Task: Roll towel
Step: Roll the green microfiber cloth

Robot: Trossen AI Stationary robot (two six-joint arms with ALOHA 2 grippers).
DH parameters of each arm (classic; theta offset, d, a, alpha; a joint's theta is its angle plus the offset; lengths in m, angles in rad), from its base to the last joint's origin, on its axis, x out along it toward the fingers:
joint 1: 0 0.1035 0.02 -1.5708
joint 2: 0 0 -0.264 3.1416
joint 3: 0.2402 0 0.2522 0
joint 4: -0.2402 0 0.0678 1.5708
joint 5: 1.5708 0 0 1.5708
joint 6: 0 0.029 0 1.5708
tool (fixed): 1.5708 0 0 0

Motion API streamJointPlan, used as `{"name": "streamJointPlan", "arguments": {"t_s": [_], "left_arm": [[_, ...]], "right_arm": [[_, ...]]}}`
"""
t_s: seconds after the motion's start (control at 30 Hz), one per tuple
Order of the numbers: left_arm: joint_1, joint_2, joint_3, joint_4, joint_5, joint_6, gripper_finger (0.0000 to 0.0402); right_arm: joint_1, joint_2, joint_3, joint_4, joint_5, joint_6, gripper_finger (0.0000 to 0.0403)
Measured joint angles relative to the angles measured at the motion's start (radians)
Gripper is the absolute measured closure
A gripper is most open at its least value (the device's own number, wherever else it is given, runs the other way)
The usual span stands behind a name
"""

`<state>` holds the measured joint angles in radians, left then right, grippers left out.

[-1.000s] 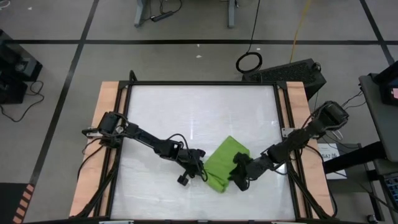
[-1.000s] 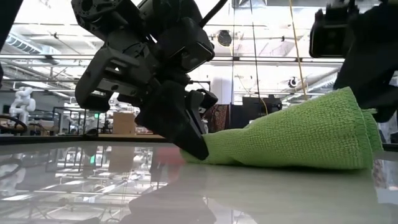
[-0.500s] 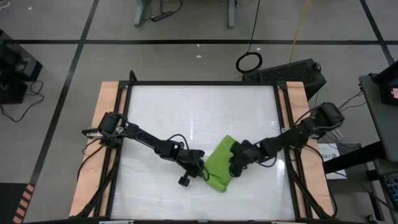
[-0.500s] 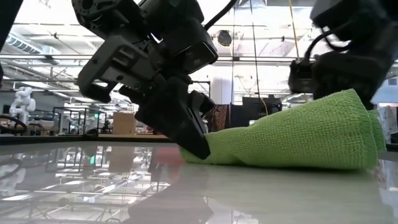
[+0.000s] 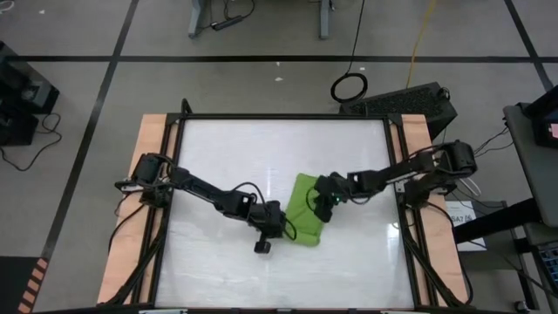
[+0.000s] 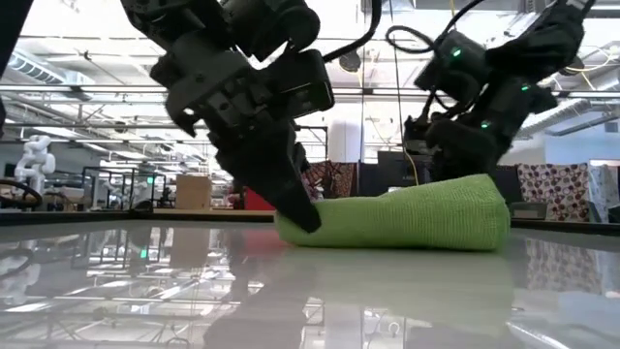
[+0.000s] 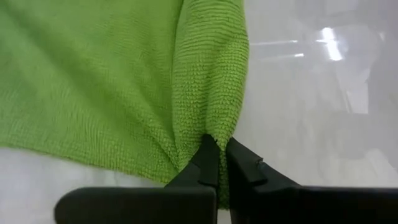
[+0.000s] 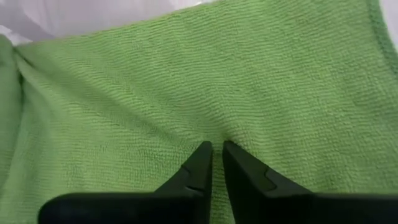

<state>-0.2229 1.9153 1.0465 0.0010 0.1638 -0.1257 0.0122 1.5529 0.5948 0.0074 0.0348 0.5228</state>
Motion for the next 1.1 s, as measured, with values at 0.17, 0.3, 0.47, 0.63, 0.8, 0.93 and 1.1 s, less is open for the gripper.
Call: {"name": "streamJointPlan", "arguments": {"t_s": [0.17, 0.3, 0.47, 0.63, 0.8, 0.93, 1.1], "left_arm": [[0.019, -0.006, 0.0, 0.018, 0.009, -0.027, 0.0392], [0.04, -0.007, 0.0, 0.025, 0.012, -0.06, 0.0391], [0.062, -0.007, 0.0, 0.044, 0.012, -0.096, 0.039], [0.082, -0.007, 0.0, 0.044, 0.073, -0.106, 0.0389], [0.101, -0.005, 0.0, 0.041, 0.151, -0.109, 0.0389], [0.113, -0.005, 0.001, 0.04, 0.191, -0.108, 0.0389], [0.128, -0.004, 0.001, 0.041, 0.219, -0.105, 0.0389]], "right_arm": [[-0.102, 0.001, -0.001, 0.074, -0.109, -0.163, 0.0369], [-0.175, 0.001, -0.001, 0.128, -0.182, -0.227, 0.0369], [-0.227, 0.012, -0.001, 0.191, -0.278, -0.26, 0.0369], [-0.211, -0.012, 0.004, 0.274, -0.489, -0.28, 0.0365], [-0.092, -0.132, 0.023, 0.281, -0.458, -0.299, 0.0312], [0.045, -0.226, 0.026, 0.267, -0.311, -0.307, 0.0244], [0.259, -0.248, 0.026, 0.178, -0.075, -0.293, 0.0192]]}}
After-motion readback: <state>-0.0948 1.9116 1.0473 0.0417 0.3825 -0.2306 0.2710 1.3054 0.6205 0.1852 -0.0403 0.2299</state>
